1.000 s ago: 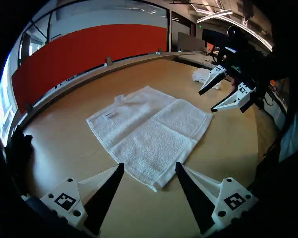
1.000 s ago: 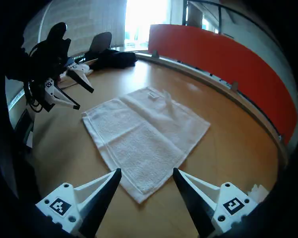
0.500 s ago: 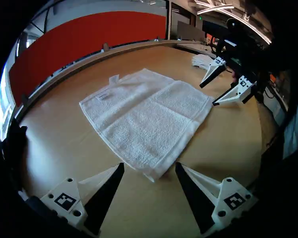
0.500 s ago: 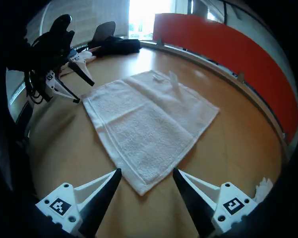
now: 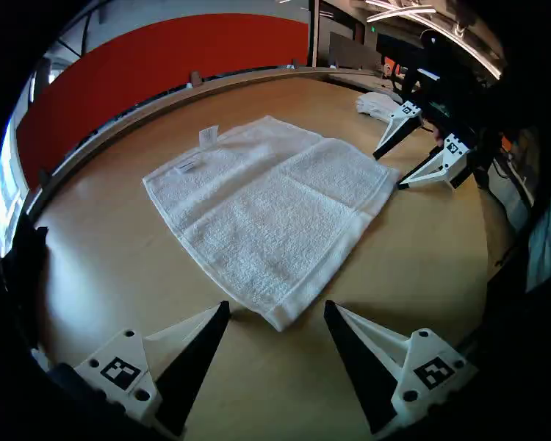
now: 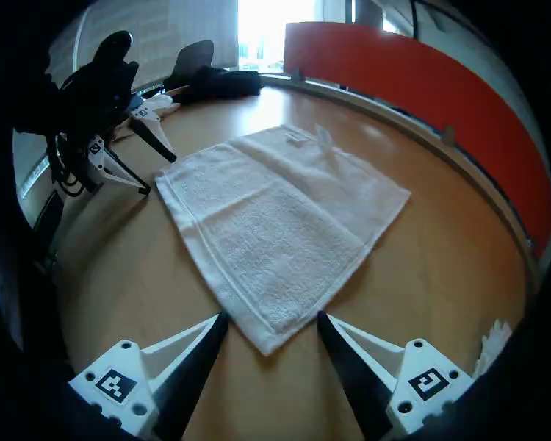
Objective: Fold towel
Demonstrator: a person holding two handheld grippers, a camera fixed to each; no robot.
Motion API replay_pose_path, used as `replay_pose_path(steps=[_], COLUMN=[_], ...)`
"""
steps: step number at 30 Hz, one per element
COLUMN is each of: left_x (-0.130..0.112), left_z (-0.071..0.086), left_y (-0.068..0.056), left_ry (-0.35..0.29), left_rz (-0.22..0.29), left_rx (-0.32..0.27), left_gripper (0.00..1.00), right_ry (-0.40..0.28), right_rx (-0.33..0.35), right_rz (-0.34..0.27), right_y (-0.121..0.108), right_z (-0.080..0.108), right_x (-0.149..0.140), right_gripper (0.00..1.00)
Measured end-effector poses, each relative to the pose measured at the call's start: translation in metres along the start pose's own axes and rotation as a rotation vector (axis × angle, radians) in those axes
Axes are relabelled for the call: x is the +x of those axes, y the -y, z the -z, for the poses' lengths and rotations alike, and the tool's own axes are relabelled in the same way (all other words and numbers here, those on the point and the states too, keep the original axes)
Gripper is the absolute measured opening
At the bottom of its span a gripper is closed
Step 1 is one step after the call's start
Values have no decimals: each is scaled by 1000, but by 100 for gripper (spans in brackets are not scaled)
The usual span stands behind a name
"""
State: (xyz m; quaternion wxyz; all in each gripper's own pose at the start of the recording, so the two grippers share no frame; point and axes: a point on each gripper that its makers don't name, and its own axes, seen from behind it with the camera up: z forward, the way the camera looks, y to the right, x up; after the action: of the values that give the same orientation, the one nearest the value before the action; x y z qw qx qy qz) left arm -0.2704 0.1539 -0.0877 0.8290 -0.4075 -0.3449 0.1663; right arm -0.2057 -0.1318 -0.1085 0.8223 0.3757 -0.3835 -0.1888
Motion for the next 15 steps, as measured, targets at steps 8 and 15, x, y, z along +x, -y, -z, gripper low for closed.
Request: replay_pose_path(steps=[8, 15], left_x=[1, 1], left_z=[-1, -1], left_y=[0, -1], left_ry=[3, 6], left_rz=[11, 6], left_rx=[10, 15], left_gripper=[95, 95], right_ry=[-7, -8], right_rx=[7, 7], right_rz=[-8, -11], right_y=[3, 4], right_z=[3, 5], right_x=[-2, -2], right_gripper=[85, 84])
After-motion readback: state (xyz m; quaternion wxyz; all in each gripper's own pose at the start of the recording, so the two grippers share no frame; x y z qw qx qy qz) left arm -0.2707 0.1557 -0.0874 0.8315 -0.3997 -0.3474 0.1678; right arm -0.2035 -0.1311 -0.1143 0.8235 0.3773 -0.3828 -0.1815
